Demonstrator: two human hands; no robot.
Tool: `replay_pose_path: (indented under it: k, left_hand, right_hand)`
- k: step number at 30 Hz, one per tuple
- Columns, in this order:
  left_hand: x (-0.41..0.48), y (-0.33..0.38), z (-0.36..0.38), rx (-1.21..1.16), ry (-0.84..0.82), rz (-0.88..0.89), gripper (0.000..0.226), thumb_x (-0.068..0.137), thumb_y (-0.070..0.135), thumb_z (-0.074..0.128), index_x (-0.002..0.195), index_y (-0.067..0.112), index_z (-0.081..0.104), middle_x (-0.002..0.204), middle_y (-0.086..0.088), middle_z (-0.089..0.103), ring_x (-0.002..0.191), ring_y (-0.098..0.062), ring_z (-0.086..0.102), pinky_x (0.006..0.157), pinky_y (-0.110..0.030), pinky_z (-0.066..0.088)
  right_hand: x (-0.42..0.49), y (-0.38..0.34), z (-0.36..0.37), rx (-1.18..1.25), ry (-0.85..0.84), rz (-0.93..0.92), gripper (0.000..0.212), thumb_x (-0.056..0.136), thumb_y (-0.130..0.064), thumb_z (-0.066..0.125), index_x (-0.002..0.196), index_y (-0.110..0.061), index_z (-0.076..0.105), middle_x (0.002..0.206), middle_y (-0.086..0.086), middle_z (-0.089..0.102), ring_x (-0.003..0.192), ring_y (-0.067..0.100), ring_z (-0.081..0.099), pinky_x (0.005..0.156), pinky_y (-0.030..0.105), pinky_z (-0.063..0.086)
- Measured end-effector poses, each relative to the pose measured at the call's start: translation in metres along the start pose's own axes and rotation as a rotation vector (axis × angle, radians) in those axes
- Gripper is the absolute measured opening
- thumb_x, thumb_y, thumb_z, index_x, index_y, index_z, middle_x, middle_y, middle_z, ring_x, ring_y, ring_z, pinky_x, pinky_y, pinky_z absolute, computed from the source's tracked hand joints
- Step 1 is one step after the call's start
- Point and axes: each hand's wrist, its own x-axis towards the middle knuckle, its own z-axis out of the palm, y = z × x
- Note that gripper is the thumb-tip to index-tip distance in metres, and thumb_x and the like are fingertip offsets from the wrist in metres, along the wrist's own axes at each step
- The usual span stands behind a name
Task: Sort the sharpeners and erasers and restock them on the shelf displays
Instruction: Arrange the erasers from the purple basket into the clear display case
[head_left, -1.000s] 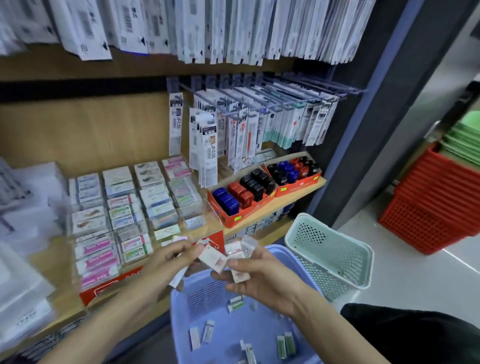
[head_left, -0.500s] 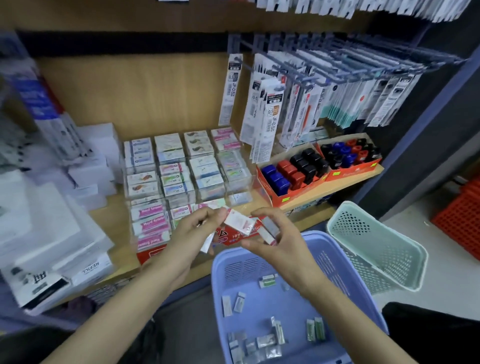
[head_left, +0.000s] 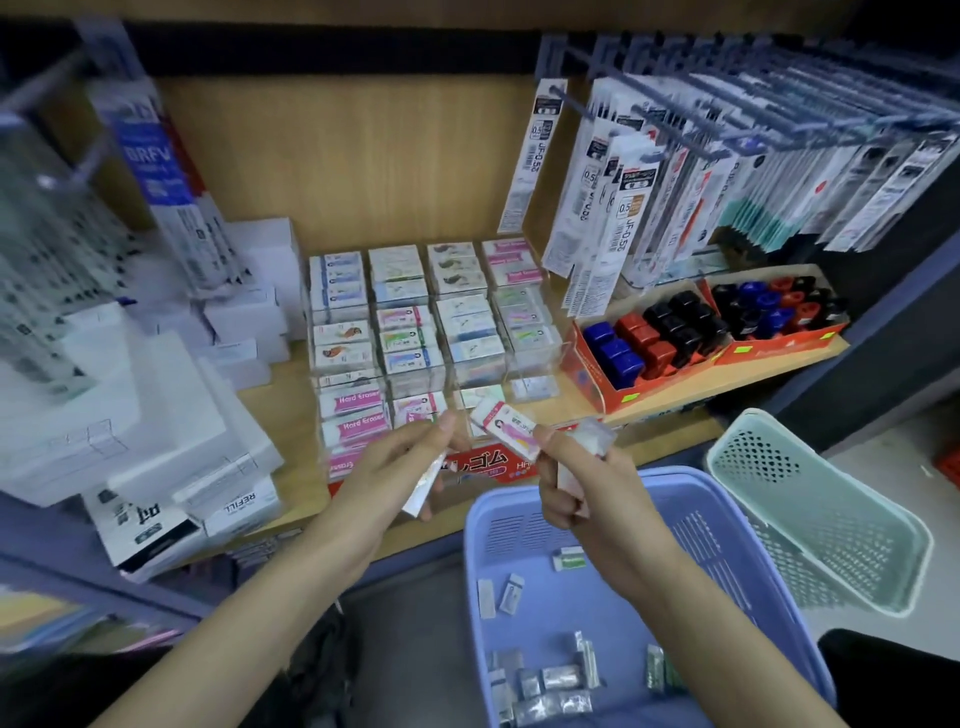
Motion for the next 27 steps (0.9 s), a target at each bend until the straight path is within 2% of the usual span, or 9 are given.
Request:
replay_pose_path:
  k: [3,7,11,14,16,17,20,23,27]
  left_hand:
    - [-0.005,-0.001,-0.004,0.019,-0.024,0.031,0.027,0.071,0.049,0.061,0.081,0.028,0.074,0.079,-0.001,0.061,0.066,-0.008,0.056,0.048,-0.02,0.043]
    - [-0.007,-0.002,-0.008,-0.016,-0.029,0.027,0.03,0.069,0.046,0.063,0.082,0.021,0.073,0.07,0.006,0.061,0.061,-0.005,0.056,0.047,-0.02,0.042]
    - [-0.008,-0.004,-0.015,-0.054,0.013,0.005,0.016,0.079,0.033,0.066,0.075,0.019,0.072,0.072,0.005,0.065,0.064,-0.009,0.055,0.045,-0.02,0.041]
    - [-0.008,-0.002,-0.022,-0.036,-0.01,-0.006,0.016,0.085,0.028,0.063,0.077,0.017,0.073,0.072,0.001,0.065,0.065,-0.009,0.055,0.045,-0.022,0.04]
    - [-0.008,0.001,-0.027,-0.045,-0.052,-0.035,0.019,0.085,0.029,0.063,0.086,0.015,0.075,0.079,-0.005,0.065,0.065,-0.009,0.056,0.046,-0.023,0.038]
    - [-0.008,0.001,-0.028,-0.043,-0.066,-0.045,0.022,0.085,0.03,0.063,0.089,0.012,0.074,0.082,-0.008,0.065,0.065,-0.009,0.057,0.047,-0.022,0.038]
    - [-0.005,0.001,-0.031,-0.02,-0.062,-0.01,0.036,0.082,0.038,0.064,0.092,0.005,0.071,0.08,-0.011,0.062,0.067,-0.016,0.053,0.045,-0.021,0.038]
    - [-0.004,0.003,-0.032,0.009,-0.051,0.011,0.047,0.073,0.046,0.064,0.086,0.001,0.069,0.065,-0.005,0.061,0.056,-0.013,0.052,0.043,-0.021,0.038]
    - [-0.001,0.004,-0.034,0.093,-0.108,-0.019,0.05,0.065,0.053,0.068,0.084,0.006,0.072,0.077,-0.013,0.067,0.067,-0.017,0.056,0.061,-0.029,0.041]
  right_hand:
    - [-0.001,0.0,0.005,0.047,-0.067,0.043,0.023,0.089,-0.017,0.059,0.074,-0.011,0.042,0.059,0.002,0.04,0.044,0.014,0.024,0.044,0.024,0.023]
    - [-0.005,0.005,0.012,-0.099,-0.118,0.049,0.031,0.089,-0.016,0.06,0.062,-0.012,0.044,0.061,0.006,0.039,0.044,0.016,0.025,0.045,0.026,0.025]
    - [-0.01,0.011,0.015,-0.286,-0.261,0.022,0.033,0.088,-0.017,0.063,0.058,-0.016,0.051,0.055,0.003,0.042,0.044,0.016,0.029,0.046,0.025,0.029]
    - [-0.01,0.008,0.017,-0.349,-0.245,-0.065,0.007,0.082,-0.019,0.068,0.086,-0.023,0.071,0.051,-0.006,0.045,0.046,0.014,0.032,0.05,0.027,0.027]
    - [-0.006,0.003,0.015,-0.336,-0.293,-0.084,0.031,0.076,-0.022,0.069,0.108,-0.023,0.069,0.052,-0.009,0.046,0.049,0.013,0.032,0.051,0.027,0.028]
    - [-0.003,0.0,0.016,-0.329,-0.339,-0.096,0.034,0.076,-0.02,0.07,0.11,-0.022,0.069,0.055,-0.009,0.05,0.05,0.012,0.033,0.051,0.026,0.029]
    - [0.0,-0.004,0.026,-0.337,-0.385,-0.115,0.024,0.078,-0.007,0.073,0.1,-0.017,0.071,0.069,-0.004,0.063,0.05,0.011,0.039,0.048,0.022,0.032]
    - [0.002,0.003,0.034,-0.342,-0.335,-0.159,0.022,0.079,0.006,0.068,0.096,-0.008,0.064,0.069,-0.005,0.065,0.049,0.001,0.047,0.047,0.012,0.036]
    - [0.006,0.006,0.034,-0.379,-0.361,-0.177,0.056,0.078,0.004,0.069,0.125,-0.023,0.053,0.074,-0.012,0.066,0.065,-0.003,0.058,0.062,0.008,0.043]
